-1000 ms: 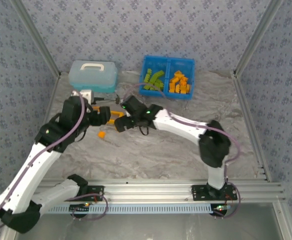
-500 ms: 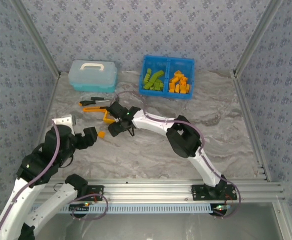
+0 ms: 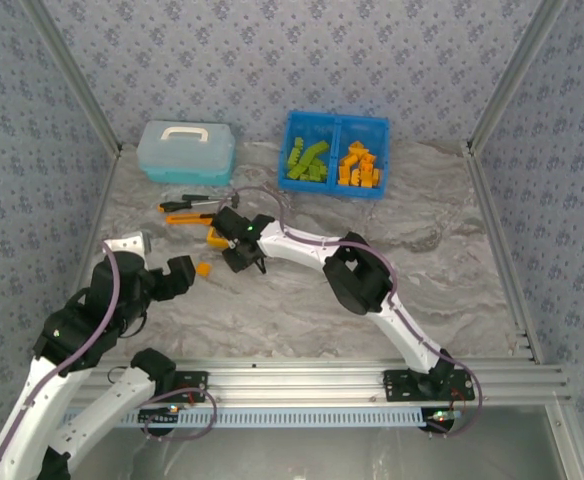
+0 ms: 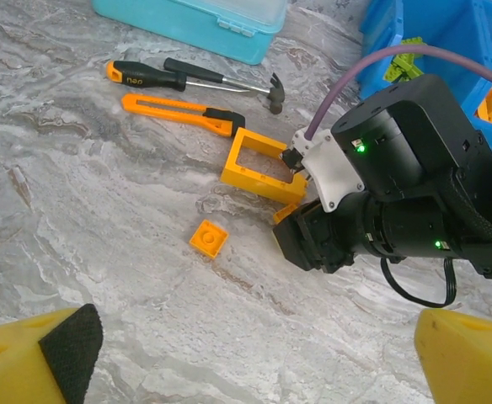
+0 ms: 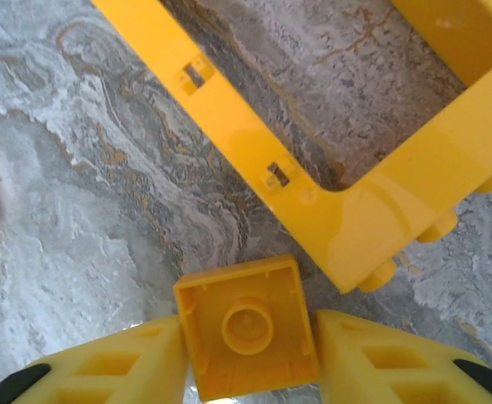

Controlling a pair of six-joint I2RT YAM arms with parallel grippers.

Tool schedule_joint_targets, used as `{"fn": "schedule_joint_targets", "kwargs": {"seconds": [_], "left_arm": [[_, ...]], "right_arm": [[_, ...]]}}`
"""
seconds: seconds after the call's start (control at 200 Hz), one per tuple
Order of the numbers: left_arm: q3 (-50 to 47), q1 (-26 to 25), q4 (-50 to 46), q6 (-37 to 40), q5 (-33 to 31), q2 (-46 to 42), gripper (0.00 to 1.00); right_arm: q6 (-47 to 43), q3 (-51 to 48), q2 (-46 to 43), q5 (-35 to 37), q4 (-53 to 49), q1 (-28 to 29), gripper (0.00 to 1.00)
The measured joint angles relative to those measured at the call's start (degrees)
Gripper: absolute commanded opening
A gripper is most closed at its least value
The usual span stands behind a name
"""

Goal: Sort the legos into containers by color

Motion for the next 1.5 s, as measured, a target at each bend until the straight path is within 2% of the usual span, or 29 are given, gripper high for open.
{"fn": "schedule_joint_targets", "kwargs": {"seconds": [0.16,0.395,0.5,0.61,0.705,0.789,0.994,1.044,1.174,1.234,1.369,1.499], "left_arm": [[-0.3,0.0,0.1,0.1,0.0,0.1,0.99],[-0.3,0.0,0.6,0.3,0.0,1.8,0.99],[-0.3,0.0,1.6,0.3,0.2,3.1,0.99],[-0.3,0.0,2.3,0.3,0.5,4.2,0.99],[-0.4,0.0,2.8,0.1,0.5,4.3,0.99],[-0.5,0.0,3.0,-0.4,0.5,4.3,0.99],[-1.0,0.0,1.7,-5.0,0.4,5.1,0.99],[-1.4,0.0,1.2,-7.2,0.0,5.6,0.99],[-2.8,0.0,-1.1,-13.6,-2.5,7.1,0.99],[-3.6,0.0,-2.0,-16.3,-3.5,8.2,0.99],[-6.7,0.0,-0.9,-21.6,-4.4,9.7,0.99],[-12.4,0.7,2.5,-26.1,-4.2,11.0,0.99]], "right_arm": [[0.1,-2.4,-2.5,0.1,-0.1,0.5,0.37],[1.0,-17.5,-22.7,2.7,2.8,-0.8,0.36],[1.1,-20.4,-31.3,5.6,5.9,-5.0,0.37],[1.1,-21.9,-35.9,7.8,9.9,-13.9,0.37],[1.1,-21.4,-34.8,8.8,12.4,-22.4,0.37],[1.2,-17.3,-29.3,9.8,12.2,-28.8,0.37],[2.7,-0.5,-11.3,9.5,8.7,-36.6,0.38],[3.1,4.2,-7.1,8.7,6.9,-37.8,0.41],[3.6,13.4,-0.5,7.5,1.9,-39.9,0.58],[3.0,15.3,0.0,7.4,-0.2,-40.4,0.61],[2.8,14.6,-2.7,6.9,-1.7,-40.2,0.61],[2.8,-0.3,-14.6,5.8,1.7,-39.1,0.63]]}}
